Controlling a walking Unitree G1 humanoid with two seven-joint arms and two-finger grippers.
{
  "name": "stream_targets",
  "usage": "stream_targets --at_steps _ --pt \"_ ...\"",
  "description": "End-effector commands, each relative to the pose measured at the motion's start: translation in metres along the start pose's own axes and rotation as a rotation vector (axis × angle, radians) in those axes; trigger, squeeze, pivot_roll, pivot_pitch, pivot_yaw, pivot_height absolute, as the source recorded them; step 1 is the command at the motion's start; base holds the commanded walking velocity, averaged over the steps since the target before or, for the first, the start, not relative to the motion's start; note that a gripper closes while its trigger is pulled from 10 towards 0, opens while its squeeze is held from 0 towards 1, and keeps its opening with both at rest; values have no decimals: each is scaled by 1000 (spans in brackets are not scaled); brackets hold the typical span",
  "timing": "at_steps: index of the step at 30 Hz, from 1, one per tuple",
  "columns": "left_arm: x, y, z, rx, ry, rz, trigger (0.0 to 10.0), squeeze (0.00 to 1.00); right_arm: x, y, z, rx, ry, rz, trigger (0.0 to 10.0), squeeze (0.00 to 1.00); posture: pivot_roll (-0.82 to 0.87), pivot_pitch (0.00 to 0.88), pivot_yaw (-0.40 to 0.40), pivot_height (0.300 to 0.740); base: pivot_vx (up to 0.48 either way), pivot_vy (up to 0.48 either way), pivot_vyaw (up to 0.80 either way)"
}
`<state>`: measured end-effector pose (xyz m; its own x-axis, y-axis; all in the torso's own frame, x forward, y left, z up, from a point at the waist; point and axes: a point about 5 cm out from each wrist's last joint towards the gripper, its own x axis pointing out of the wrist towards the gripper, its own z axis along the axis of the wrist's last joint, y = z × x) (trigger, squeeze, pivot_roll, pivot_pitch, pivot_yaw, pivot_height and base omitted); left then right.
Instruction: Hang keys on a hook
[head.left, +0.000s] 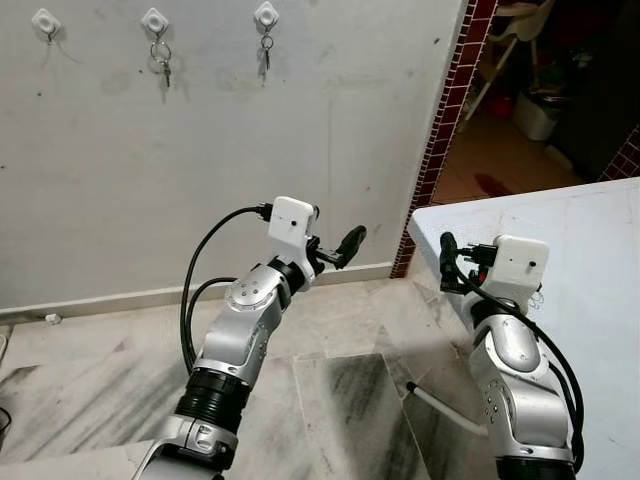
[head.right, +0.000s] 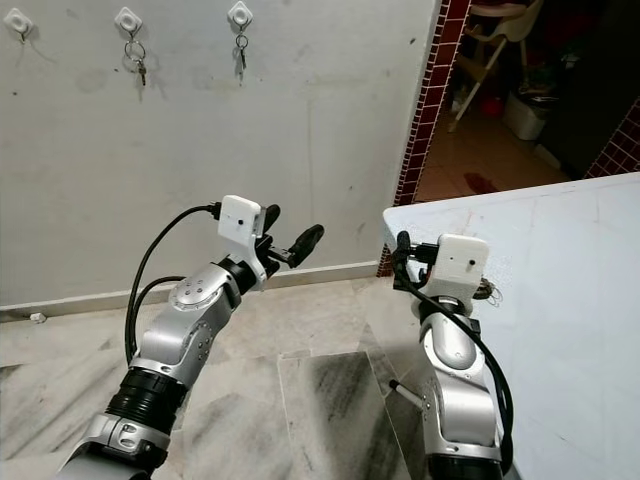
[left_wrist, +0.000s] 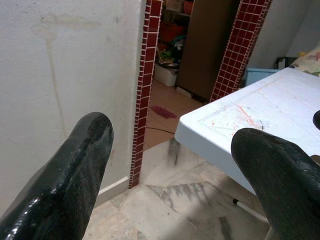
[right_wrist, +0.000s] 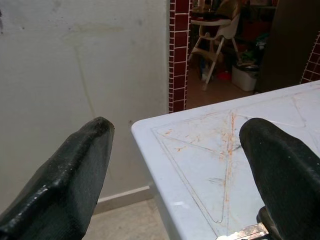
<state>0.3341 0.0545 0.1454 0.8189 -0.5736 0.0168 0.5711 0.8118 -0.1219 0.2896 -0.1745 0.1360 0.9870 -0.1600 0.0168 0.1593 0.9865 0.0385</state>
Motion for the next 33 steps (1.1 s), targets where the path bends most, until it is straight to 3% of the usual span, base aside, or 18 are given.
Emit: stream_targets --at_steps 1,11,18,22,33 --pt "0 0 -2 11 9 0 10000 0 0 -1 4 -3 -11 1 10000 0 18 0 11 740 0 0 -769" --pt "-2 3 -5 16 26 6 10000 0 3 -27 -10 -135 75 -133 10000 0 28 0 5 740 0 0 -759" --pt "-3 2 -5 15 27 -7 10000 0 6 -21 -3 -126 28 -94 10000 0 31 0 5 740 0 0 -646" --pt "-3 1 -4 10 21 -11 10000 0 6 -18 -6 -132 52 -93 10000 0 32 0 3 740 0 0 0" --pt "-3 0 -4 -13 25 -34 10000 0 4 -21 -11 -108 70 -112 10000 0 29 0 7 740 0 0 -784"
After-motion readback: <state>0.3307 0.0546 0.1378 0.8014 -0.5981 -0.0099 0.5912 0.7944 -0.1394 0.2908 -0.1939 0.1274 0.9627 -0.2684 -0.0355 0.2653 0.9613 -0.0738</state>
